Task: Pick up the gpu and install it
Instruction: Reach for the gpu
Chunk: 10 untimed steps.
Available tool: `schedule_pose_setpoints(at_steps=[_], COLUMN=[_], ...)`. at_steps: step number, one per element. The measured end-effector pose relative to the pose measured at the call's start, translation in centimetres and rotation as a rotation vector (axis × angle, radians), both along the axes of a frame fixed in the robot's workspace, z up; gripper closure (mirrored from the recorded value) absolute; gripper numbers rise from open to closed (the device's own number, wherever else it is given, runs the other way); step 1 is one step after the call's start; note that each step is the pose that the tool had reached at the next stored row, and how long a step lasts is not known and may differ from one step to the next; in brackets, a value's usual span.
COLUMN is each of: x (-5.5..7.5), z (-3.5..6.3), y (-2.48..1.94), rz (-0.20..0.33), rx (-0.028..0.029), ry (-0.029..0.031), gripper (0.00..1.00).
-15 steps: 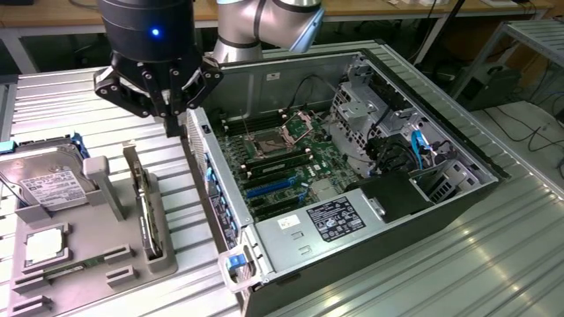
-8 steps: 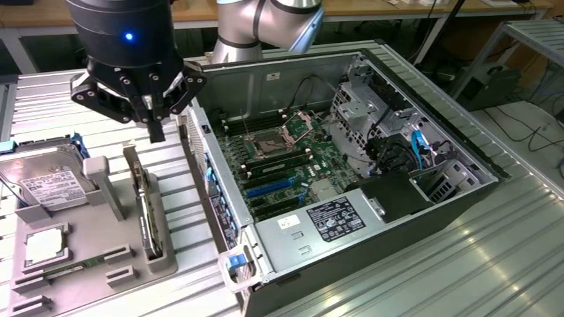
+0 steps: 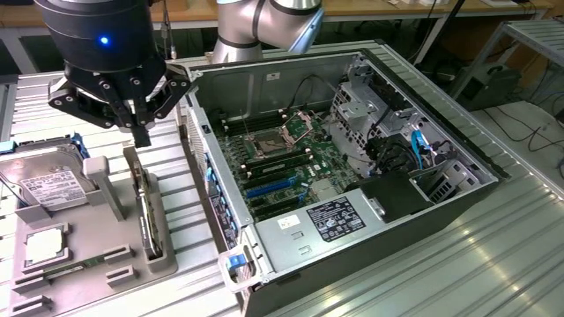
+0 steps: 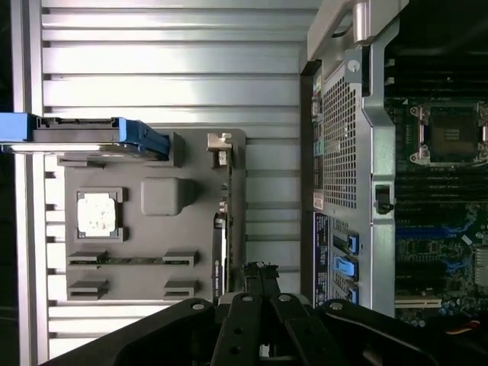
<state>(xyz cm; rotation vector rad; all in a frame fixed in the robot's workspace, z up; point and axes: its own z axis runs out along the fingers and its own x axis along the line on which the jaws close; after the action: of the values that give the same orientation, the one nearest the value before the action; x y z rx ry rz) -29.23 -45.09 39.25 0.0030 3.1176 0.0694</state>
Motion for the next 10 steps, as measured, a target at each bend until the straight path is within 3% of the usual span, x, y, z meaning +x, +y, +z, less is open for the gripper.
schedule_pose_setpoints(at_steps=[10], x=[-1.9], z=[-0.03], y=[-0.13], rz=[0.017], rx=[0.0], ry=[0.0002], gripper=[0.89])
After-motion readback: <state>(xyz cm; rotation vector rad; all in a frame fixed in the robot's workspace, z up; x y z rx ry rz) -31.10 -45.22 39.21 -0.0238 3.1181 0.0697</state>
